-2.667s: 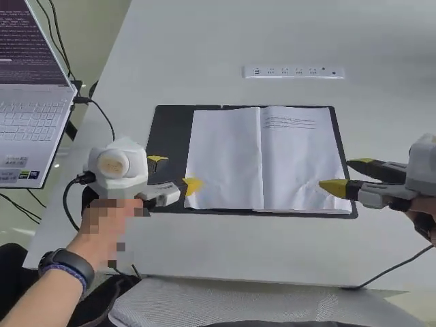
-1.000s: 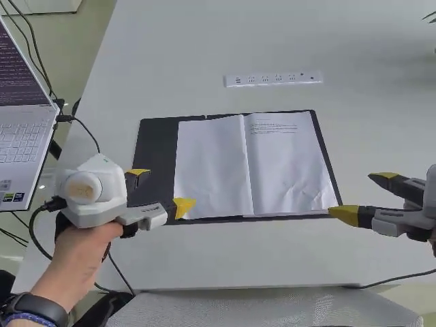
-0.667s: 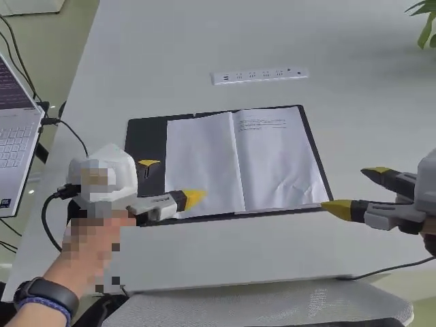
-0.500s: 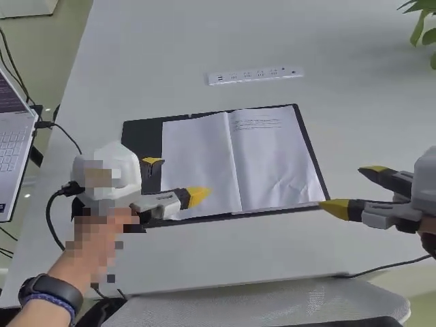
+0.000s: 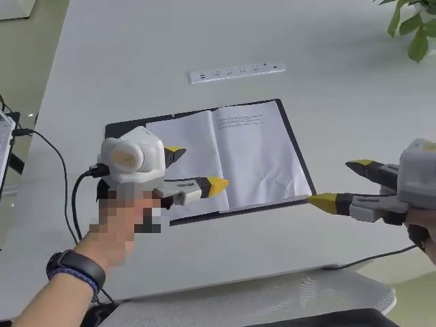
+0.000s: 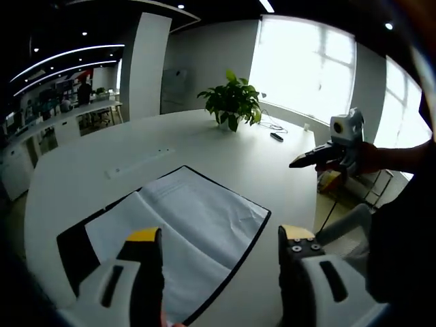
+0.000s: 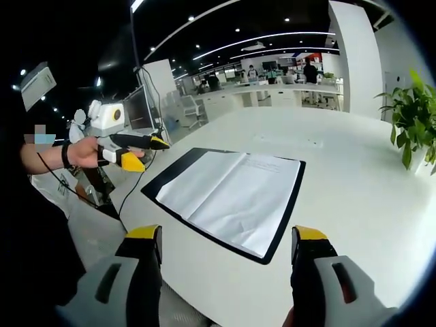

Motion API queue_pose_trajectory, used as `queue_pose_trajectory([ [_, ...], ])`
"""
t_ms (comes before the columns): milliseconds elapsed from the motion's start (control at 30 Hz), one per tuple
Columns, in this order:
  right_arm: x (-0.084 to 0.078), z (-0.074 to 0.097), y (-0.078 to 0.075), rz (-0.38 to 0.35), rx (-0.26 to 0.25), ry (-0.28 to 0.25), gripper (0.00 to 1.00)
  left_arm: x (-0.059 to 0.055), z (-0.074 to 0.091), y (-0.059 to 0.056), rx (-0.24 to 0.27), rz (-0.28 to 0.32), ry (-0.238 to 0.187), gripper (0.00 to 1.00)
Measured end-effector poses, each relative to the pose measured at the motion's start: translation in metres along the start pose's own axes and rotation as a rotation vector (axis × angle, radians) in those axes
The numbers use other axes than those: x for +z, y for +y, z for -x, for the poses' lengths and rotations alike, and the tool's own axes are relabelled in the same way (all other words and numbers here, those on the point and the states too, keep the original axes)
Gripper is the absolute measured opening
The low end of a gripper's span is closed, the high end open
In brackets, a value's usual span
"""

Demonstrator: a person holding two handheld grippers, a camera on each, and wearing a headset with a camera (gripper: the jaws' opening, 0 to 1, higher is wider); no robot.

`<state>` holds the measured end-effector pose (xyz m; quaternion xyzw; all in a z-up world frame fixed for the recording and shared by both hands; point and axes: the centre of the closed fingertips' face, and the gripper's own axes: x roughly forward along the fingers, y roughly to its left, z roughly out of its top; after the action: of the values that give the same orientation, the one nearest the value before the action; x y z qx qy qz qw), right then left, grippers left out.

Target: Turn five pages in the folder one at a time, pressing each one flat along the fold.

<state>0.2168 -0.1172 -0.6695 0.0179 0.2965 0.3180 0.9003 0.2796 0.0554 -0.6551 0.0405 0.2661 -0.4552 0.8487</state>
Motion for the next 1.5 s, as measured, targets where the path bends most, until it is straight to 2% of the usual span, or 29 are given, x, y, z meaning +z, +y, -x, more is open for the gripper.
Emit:
queue_pose_trajectory([
  [233, -0.002, 0.002, -0.003, -0.004, -0.003, 0.002, 0.77, 0.009, -0.026, -0.014, -0.05, -0.019, 0.006, 0.68],
  [567, -0.003, 0.002, -0.006, -0.013, -0.003, 0.002, 0.76, 0.011, -0.072, -0.037, -0.134, -0.054, 0.049, 0.68],
  [733, -0.005, 0.003, -0.009, -0.019, -0.006, 0.001, 0.76, 0.011, -0.094, -0.041, -0.151, -0.067, 0.064, 0.67],
  [967, -0.011, 0.004, -0.012, -0.027, -0.002, 0.015, 0.76, -0.002, -0.125, -0.046, -0.161, -0.074, 0.102, 0.67],
  [1233, -0.01, 0.005, -0.013, -0.033, 0.009, 0.022, 0.75, -0.023, -0.16, -0.053, -0.144, -0.049, 0.143, 0.66],
  [1367, -0.011, 0.005, -0.015, -0.039, 0.01, 0.024, 0.75, -0.032, -0.172, -0.055, -0.118, -0.051, 0.166, 0.68],
  [1500, -0.012, 0.005, -0.017, -0.046, 0.013, 0.024, 0.75, -0.042, -0.182, -0.052, -0.082, -0.05, 0.187, 0.69],
])
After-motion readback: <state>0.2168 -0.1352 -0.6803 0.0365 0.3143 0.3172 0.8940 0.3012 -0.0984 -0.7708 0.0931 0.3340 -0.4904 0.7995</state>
